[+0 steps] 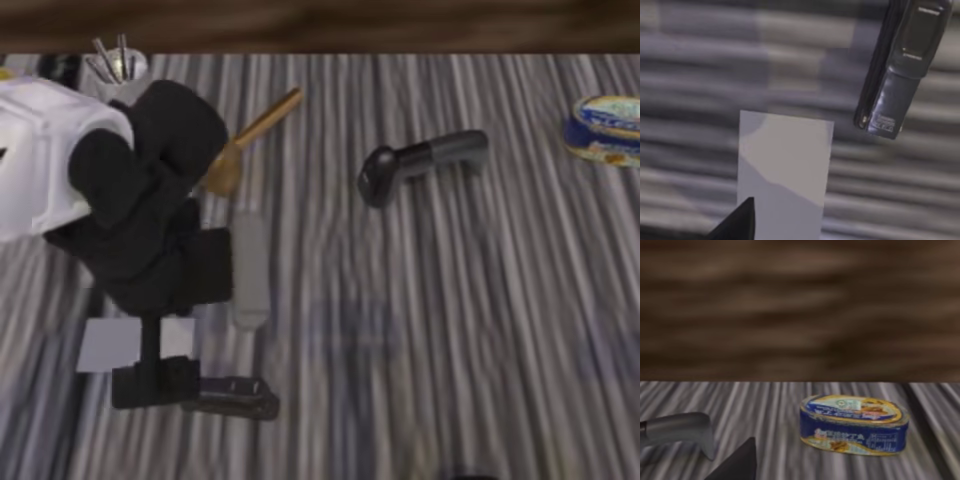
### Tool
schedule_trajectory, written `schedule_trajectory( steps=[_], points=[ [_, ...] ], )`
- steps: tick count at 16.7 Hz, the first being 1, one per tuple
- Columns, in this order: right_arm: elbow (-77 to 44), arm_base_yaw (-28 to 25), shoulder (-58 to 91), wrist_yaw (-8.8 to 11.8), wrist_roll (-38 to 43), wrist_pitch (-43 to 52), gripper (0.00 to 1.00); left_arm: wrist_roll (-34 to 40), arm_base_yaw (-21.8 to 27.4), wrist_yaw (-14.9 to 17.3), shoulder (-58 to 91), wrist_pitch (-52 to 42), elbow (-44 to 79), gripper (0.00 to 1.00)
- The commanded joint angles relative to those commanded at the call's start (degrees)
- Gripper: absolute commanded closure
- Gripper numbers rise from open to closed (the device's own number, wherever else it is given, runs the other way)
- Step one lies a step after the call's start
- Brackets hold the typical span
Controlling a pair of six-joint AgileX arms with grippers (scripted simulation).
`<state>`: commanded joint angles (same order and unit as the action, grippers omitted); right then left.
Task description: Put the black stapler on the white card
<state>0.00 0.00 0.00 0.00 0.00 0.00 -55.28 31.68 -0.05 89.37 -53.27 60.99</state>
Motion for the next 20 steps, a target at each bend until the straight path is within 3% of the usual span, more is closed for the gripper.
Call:
schedule_trajectory(
  steps=[5, 11, 20],
  points=[
    [0.0, 0.0, 0.0, 0.0, 0.0, 0.0, 0.00, -6.6, 3.8, 0.0, 10.1, -5.7, 7.8, 0.00],
    [0.0, 0.0, 0.0, 0.0, 0.0, 0.0, 0.00, -6.7, 3.7, 0.0, 10.4, -5.6, 7.8, 0.00],
    [0.0, 0.0, 0.0, 0.0, 0.0, 0.0, 0.00, -7.1, 3.7, 0.0, 19.6, 14.2, -2.4, 0.00]
  ],
)
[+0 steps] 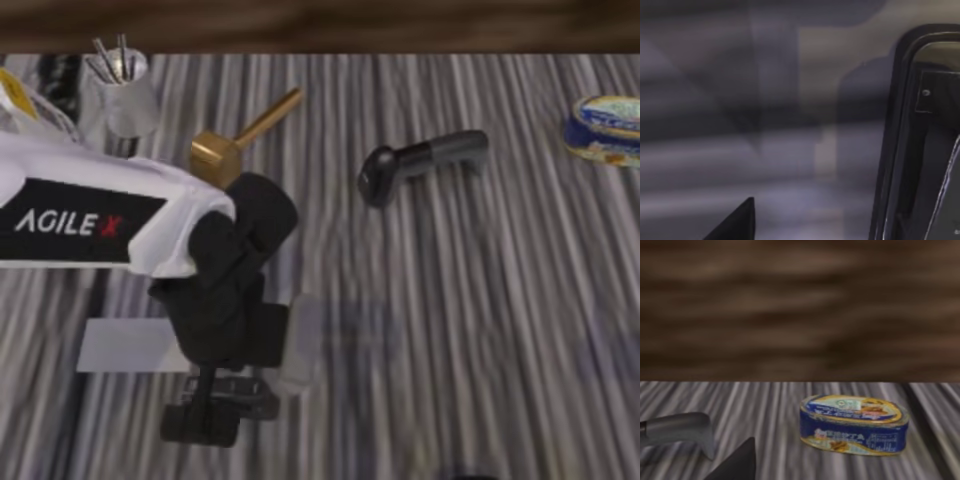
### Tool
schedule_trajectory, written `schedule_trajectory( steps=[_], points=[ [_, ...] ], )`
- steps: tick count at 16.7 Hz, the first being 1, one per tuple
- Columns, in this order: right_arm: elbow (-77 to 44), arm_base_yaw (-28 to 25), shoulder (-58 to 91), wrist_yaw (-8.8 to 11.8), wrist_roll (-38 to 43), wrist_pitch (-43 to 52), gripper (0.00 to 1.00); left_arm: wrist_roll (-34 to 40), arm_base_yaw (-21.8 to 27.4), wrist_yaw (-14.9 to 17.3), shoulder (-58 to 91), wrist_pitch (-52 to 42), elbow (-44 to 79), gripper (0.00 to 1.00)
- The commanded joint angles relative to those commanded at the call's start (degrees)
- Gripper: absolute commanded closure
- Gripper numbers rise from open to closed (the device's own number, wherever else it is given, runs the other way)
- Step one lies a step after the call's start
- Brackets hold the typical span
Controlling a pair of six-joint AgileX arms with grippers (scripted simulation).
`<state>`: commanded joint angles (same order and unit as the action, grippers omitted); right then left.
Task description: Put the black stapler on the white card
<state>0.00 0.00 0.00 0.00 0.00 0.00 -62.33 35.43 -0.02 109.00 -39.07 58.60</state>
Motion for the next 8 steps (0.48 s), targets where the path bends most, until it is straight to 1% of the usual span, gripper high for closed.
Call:
schedule_trajectory(
  steps=[2, 6, 8],
  points=[
    [0.0, 0.0, 0.0, 0.0, 0.0, 0.0, 0.00, -0.1, 0.0, 0.0, 1.3, 2.2, -1.3, 0.00],
    [0.0, 0.0, 0.0, 0.0, 0.0, 0.0, 0.00, -0.1, 0.0, 0.0, 1.4, 2.5, -1.4, 0.00],
    [0.0, 0.0, 0.0, 0.0, 0.0, 0.0, 0.00, -0.1, 0.0, 0.0, 1.4, 2.5, -1.4, 0.15]
  ],
)
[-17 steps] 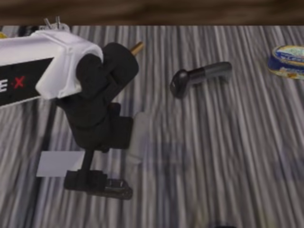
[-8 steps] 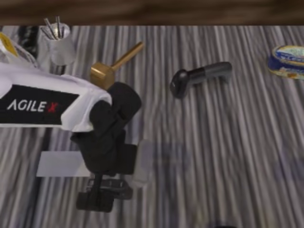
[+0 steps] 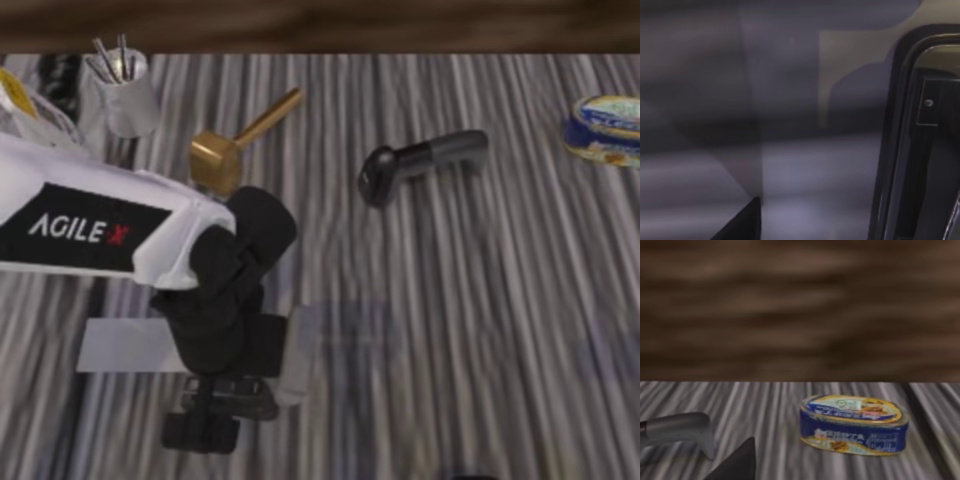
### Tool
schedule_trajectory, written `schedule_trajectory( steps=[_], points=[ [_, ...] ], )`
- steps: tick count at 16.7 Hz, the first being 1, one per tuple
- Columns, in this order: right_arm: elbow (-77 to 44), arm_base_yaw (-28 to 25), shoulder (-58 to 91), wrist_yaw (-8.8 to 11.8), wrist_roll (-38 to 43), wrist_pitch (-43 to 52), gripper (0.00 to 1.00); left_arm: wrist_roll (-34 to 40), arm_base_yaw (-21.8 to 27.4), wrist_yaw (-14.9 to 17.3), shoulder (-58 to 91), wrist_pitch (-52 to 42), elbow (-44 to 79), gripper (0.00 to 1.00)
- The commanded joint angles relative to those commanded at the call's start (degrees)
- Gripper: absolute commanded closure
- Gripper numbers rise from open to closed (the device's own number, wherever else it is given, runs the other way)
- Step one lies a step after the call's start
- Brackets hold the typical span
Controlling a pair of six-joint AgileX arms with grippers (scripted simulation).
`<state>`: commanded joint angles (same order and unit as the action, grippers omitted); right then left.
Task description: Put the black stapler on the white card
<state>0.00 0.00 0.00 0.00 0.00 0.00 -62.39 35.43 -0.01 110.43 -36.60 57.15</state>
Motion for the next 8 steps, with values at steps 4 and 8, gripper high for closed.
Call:
schedule_trajectory(
  steps=[4, 8],
  points=[
    [0.0, 0.0, 0.0, 0.0, 0.0, 0.0, 0.00, 0.0, 0.0, 0.0, 0.0, 0.0, 0.0, 0.45],
    [0.0, 0.0, 0.0, 0.0, 0.0, 0.0, 0.00, 0.0, 0.0, 0.0, 0.0, 0.0, 0.0, 0.75]
  ],
)
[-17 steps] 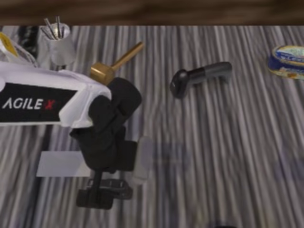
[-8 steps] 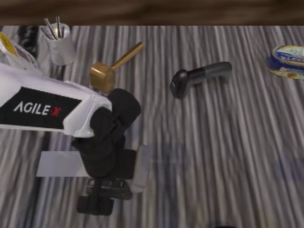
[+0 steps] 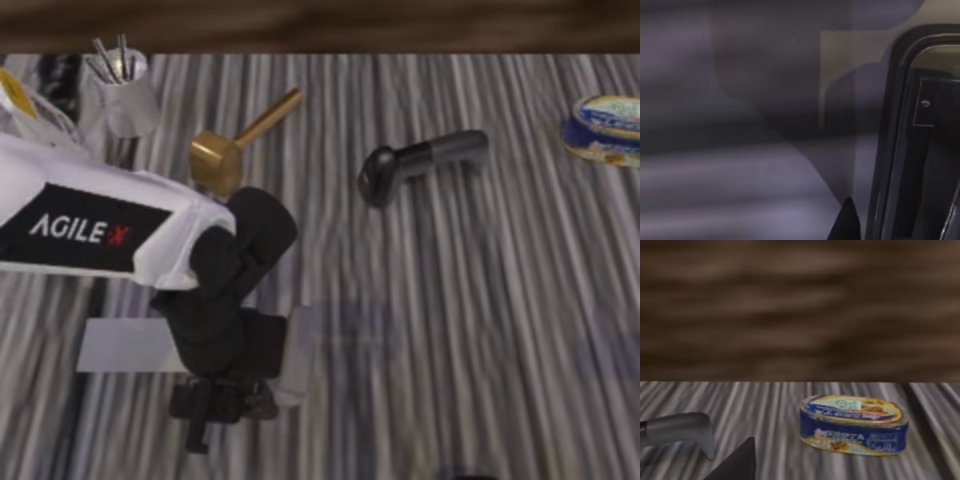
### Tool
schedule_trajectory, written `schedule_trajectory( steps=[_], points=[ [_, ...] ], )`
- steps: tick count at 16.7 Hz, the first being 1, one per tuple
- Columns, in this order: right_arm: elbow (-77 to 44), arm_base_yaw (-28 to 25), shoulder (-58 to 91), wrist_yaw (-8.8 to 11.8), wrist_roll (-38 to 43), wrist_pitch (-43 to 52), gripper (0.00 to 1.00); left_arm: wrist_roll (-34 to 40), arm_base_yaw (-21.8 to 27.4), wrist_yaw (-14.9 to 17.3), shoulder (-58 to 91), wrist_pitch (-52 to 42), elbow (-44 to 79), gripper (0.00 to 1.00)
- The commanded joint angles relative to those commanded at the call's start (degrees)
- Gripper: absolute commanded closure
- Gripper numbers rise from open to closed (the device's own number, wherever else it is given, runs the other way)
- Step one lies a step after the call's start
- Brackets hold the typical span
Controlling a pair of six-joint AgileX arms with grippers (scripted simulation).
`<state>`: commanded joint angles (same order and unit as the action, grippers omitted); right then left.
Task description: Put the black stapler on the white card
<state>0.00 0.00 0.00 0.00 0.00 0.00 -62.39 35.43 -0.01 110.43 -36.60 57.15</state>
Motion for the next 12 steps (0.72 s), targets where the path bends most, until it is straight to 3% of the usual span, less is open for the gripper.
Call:
schedule_trajectory(
  steps=[3, 12],
  points=[
    [0.0, 0.0, 0.0, 0.0, 0.0, 0.0, 0.00, 0.0, 0.0, 0.0, 0.0, 0.0, 0.0, 0.98],
    [0.0, 0.0, 0.0, 0.0, 0.0, 0.0, 0.00, 0.0, 0.0, 0.0, -0.1, 0.0, 0.0, 1.00]
  ],
)
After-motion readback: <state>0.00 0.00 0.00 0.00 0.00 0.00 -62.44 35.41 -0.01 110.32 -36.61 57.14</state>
